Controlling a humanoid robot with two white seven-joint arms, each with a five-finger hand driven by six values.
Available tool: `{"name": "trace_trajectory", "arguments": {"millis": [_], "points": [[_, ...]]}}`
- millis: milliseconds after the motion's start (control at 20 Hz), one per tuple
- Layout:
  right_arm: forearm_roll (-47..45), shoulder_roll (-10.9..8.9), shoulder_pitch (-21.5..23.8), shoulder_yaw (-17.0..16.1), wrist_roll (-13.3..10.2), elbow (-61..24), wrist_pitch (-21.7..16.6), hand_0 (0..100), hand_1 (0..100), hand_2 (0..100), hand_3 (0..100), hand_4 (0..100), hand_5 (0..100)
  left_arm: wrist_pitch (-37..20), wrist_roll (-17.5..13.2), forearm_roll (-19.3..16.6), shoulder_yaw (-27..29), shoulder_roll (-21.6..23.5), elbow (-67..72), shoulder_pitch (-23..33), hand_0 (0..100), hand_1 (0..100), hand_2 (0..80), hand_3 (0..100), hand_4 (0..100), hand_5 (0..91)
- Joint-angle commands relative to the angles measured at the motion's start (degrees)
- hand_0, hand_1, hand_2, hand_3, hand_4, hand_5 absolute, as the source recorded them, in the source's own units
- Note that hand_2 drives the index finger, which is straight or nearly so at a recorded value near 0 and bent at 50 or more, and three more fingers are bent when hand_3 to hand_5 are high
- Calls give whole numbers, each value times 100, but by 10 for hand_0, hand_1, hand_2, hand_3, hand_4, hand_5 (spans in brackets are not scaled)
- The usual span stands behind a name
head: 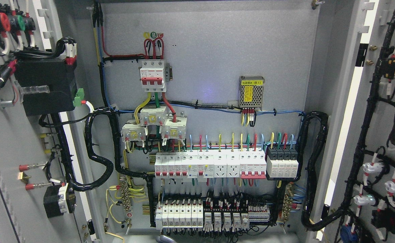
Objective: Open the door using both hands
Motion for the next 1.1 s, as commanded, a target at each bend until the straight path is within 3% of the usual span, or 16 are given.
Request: {"name": "trace_trajectory", "arguments": {"millis": [0, 200, 451, 551, 701, 852, 1052], "points": [[236, -549, 594, -492, -11, -104, -305, 0, 0, 0, 0, 0, 0, -867, -1, -438, -241, 326, -2207, 461, 0, 0, 0, 0, 31, 0], [236, -664, 1183, -870, -11, -192, -753, 0, 0, 0, 0, 0, 0, -1370, -1, -447, -355, 564, -2751, 629, 0, 0, 0, 0, 30, 0], [236, -971, 1702, -1090, -11, -281, -1333, 0, 0, 0, 0, 0, 0, -1932, -1, -421, -355, 572, -3762, 936, 0, 0, 0, 0, 30, 0], [227, -1112, 1930, -1265, 7, -333, -1369, 0, 0, 0, 0, 0, 0, -2222, -1, -421, -355, 581, -3939, 920, 0, 0, 0, 0, 30, 0], [227, -1157, 2159, -1511, 15, -421, -1378, 0, 0, 0, 0, 0, 0, -2285, -10, -377, -364, 581, -4036, 666, 0, 0, 0, 0, 30, 0], [227, -1270, 2282, -1784, 16, -439, -1430, 0, 0, 0, 0, 0, 0, -2285, -237, -36, -407, 590, -4027, 243, 0, 0, 0, 0, 30, 0], [227, -1604, 2555, -2021, 24, -439, -2009, 0, 0, 0, 0, 0, 0, -2687, -308, 387, -776, 941, -4098, -3, 0, 0, 0, 0, 30, 0]]}}
